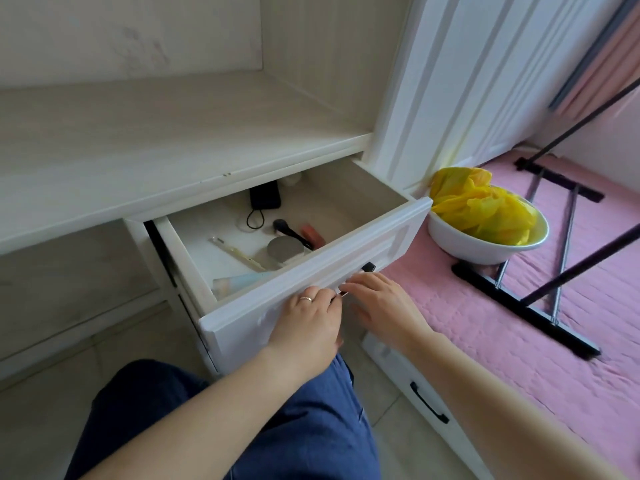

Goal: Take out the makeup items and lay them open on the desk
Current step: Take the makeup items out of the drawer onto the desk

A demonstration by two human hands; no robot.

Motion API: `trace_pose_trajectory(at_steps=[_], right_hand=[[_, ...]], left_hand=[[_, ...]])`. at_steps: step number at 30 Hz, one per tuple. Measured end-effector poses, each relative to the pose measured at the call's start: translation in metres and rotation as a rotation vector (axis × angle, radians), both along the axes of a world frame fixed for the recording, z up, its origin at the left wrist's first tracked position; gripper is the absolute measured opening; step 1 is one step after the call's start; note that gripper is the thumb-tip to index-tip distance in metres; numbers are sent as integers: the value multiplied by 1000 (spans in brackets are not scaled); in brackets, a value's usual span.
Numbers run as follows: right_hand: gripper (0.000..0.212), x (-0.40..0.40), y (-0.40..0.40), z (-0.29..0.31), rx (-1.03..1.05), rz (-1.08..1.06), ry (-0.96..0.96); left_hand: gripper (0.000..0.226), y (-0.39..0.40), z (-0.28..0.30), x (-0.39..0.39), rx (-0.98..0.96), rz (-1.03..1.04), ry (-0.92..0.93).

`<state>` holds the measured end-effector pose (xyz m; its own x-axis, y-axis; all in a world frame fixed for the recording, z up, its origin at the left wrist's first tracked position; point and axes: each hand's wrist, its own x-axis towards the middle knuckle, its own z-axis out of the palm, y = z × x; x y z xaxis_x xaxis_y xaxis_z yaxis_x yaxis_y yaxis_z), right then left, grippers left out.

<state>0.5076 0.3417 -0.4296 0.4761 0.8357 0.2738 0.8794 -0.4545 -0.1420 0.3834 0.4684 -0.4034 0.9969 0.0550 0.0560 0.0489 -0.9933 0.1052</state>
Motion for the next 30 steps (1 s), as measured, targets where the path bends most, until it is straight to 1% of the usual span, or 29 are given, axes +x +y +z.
trace_pose_trajectory(at_steps=[3, 5, 8, 10, 11, 12, 13, 15, 16, 17, 19, 23, 25, 28, 30], right_hand=[[35, -4, -8, 6, -44, 13, -29], [33, -6, -11, 15, -9, 46, -70], [30, -10, -8, 40, 148, 82, -148], [36, -10, -1, 55, 214, 63, -202], [42, -11, 4, 61, 198, 55, -212], [50, -11, 9, 66, 133, 52, -198], [59, -11, 14, 70, 32, 51, -166], [70, -9, 20, 74, -174, 22, -80], [72, -8, 22, 73, -235, 7, -60], [72, -7, 22, 72, -259, -3, -53], [69, -8, 22, 72, -239, -6, -45], [62, -9, 18, 69, -174, 0, -56], [58, -11, 16, 66, -123, 10, -66], [46, -16, 7, 60, 15, 16, -122], [42, -20, 1, 57, 67, 7, -141]], left_hand=[[56, -8, 3, -5, -8, -23, 33], [48, -9, 13, -7, -44, -35, 8], [41, -2, 41, -13, -123, -106, -166], [42, 11, 55, -13, -90, -124, -331], [44, 19, 60, -15, -58, -97, -388], [48, 25, 66, -17, -44, -48, -362], [54, 33, 71, -19, -37, 19, -283], [64, 48, 74, -23, -35, 147, -49], [61, 54, 74, -24, -25, 187, 41], [54, 60, 73, -26, -35, 213, 97], [42, 66, 72, -31, -91, 230, 138], [38, 66, 68, -36, -170, 216, 145], [42, 67, 65, -37, -208, 213, 139], [54, 68, 59, -41, -278, 194, 139], [57, 64, 59, -44, -312, 174, 151]])
